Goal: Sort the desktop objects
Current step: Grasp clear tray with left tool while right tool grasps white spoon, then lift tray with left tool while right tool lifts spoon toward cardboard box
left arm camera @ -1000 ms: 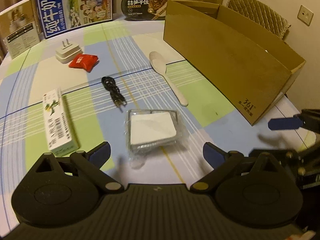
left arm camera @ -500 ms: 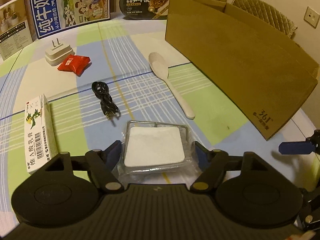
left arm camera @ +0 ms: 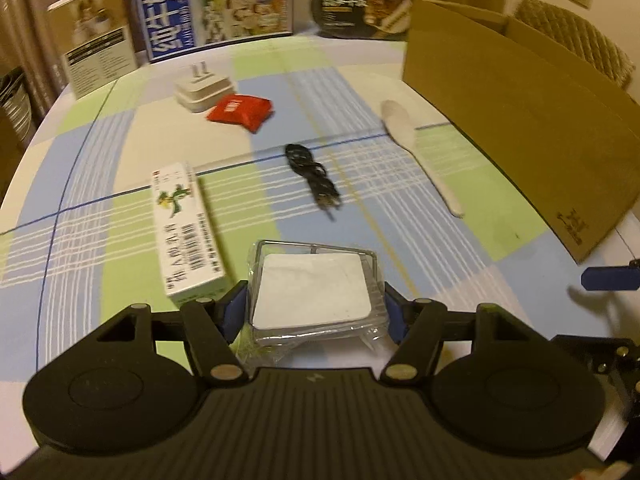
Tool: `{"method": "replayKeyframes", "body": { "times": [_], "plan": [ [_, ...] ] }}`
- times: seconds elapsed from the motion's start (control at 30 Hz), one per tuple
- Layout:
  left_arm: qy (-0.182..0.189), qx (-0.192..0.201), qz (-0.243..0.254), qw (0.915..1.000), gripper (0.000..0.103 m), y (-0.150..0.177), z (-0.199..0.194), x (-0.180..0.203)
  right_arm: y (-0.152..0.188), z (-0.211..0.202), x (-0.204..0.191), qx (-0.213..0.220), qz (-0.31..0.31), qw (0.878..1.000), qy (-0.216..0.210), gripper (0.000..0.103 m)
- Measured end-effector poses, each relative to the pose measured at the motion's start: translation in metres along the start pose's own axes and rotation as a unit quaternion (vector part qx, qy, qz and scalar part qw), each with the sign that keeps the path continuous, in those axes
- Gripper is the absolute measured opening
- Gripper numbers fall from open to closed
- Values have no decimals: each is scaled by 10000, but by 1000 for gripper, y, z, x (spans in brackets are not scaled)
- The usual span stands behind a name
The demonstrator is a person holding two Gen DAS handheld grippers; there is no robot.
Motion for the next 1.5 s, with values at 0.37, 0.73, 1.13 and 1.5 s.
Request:
{"method": "replayKeyframes", "body": {
  "times": [0.37, 0.73, 1.13, 1.5],
  "plan": [
    [70, 164, -241, 9996, 63, -15, 12, -12, -50, 50, -3, 342, -144, 9987, 339, 75],
    [87, 211, -529, 9983, 63, -23, 20, -23, -81, 113, 11, 402, -141, 9963, 744, 47],
    [213, 163, -527, 9983, 63, -18, 19, -18, -66, 103, 8, 283, -381, 9956, 804, 6],
    [265, 100, -345, 9990, 63, 17, -15, 2, 12, 22, -19, -22, -393, 9978, 536, 6]
  ]
}}
Point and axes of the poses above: each gripper's, at about its wrist camera, not at the fingertips, and z roughly the way its jaws point, x to its right, y to its underside, the point moved 1 cm from there along z, roughly the way its jaws point, and after that the axes turned 3 degrees about y, right-handed, at the moved point
